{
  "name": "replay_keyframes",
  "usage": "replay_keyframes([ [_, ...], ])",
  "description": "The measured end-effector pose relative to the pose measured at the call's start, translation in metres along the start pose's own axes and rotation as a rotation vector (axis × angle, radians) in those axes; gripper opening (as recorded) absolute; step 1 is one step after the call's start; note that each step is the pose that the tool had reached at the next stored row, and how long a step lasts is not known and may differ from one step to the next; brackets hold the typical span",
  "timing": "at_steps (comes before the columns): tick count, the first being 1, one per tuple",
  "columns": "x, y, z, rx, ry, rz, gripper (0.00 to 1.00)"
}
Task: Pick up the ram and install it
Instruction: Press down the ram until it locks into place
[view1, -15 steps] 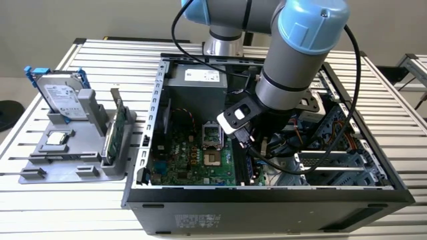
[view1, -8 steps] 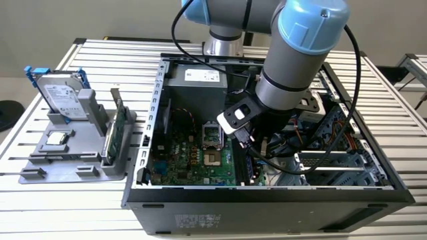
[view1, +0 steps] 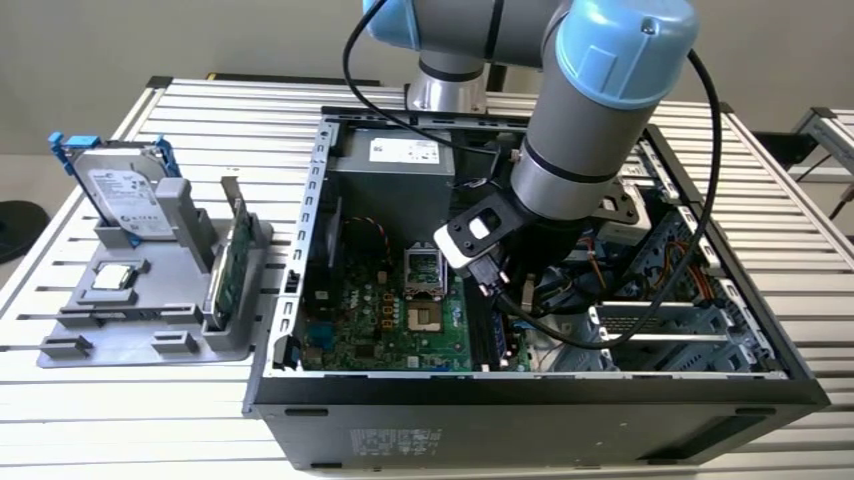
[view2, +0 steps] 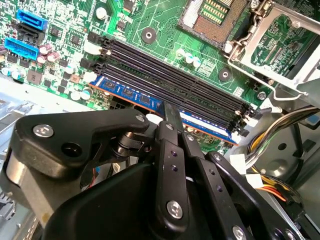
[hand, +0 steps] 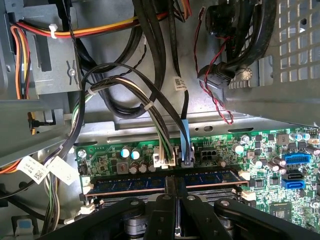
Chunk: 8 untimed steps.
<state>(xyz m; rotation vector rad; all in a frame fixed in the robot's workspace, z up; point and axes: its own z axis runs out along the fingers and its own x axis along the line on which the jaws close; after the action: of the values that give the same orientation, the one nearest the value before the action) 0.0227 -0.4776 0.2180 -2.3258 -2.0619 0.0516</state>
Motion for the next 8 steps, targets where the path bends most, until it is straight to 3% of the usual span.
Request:
replay_keyframes([
  [5,0.0002,-0.0001,-0.0023,-0.0002,0.0011,0.0,0.0],
  [6,0.0005,-0.0002,-0.0045,-0.0004,0.0041,0.0,0.0],
  [8,0.0,-0.0006,-0.014,0.0,0.0004,0.0,0.0],
])
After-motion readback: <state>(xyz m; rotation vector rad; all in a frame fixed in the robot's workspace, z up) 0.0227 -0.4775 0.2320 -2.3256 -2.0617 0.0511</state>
